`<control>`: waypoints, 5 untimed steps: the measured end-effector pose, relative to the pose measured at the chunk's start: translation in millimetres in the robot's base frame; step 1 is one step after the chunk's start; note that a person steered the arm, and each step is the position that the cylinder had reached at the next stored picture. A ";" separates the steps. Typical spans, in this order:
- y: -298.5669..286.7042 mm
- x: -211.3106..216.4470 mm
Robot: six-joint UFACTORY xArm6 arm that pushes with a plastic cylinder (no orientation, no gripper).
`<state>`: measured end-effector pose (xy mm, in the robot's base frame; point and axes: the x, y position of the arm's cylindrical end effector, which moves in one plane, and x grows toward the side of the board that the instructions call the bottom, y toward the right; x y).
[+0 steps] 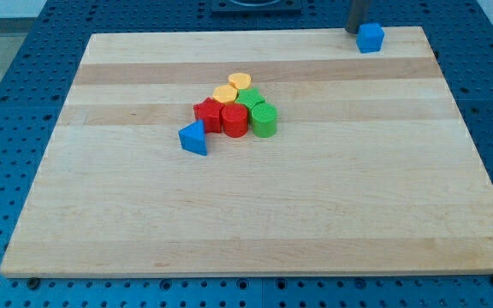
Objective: Slightly move the blue cube to the right
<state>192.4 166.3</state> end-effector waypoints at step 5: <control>10.8 21.0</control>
<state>213.4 177.0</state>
